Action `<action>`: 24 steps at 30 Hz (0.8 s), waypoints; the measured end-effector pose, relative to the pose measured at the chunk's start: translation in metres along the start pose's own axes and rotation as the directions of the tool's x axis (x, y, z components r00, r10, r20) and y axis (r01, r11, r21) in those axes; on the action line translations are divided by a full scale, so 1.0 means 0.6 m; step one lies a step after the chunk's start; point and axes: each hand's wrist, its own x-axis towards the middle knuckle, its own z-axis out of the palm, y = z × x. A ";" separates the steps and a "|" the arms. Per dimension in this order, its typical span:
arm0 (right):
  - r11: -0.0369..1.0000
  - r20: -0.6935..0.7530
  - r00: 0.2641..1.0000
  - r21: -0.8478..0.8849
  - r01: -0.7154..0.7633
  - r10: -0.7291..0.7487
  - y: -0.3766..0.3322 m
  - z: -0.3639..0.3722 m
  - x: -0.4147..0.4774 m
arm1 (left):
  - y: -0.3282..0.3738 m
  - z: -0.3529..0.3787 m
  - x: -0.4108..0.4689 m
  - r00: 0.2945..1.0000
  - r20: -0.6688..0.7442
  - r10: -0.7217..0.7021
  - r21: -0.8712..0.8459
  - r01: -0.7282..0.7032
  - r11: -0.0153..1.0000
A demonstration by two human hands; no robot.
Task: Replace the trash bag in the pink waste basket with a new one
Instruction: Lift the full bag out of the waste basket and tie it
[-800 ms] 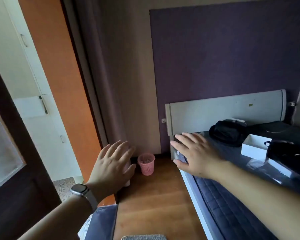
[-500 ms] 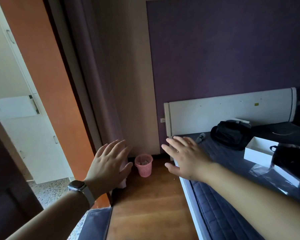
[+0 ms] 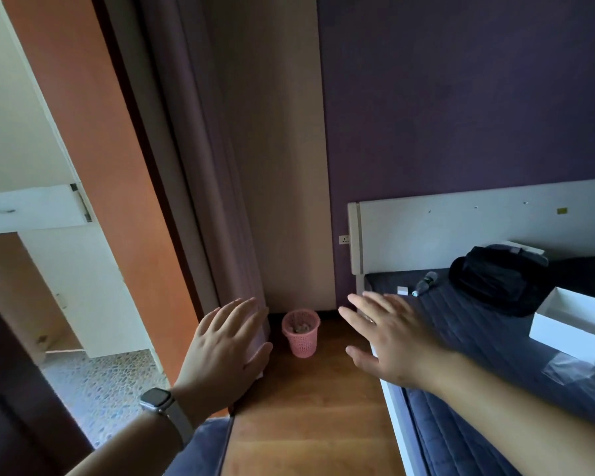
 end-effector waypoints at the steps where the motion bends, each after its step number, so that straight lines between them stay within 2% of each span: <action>1: 1.000 -0.003 1.000 0.000 0.006 -0.006 0.001 0.010 0.013 | -0.011 0.012 0.009 1.000 -0.011 -0.001 -0.017 0.001 1.000; 18: 0.995 0.065 0.994 0.045 -0.093 0.090 0.031 0.198 0.335 | -0.268 0.228 0.247 0.994 0.001 0.106 -0.058 -0.105 0.993; 24: 0.993 0.096 0.989 0.038 -0.116 0.112 0.077 0.253 0.409 | -0.307 0.299 0.324 0.991 0.003 0.130 -0.088 -0.130 0.988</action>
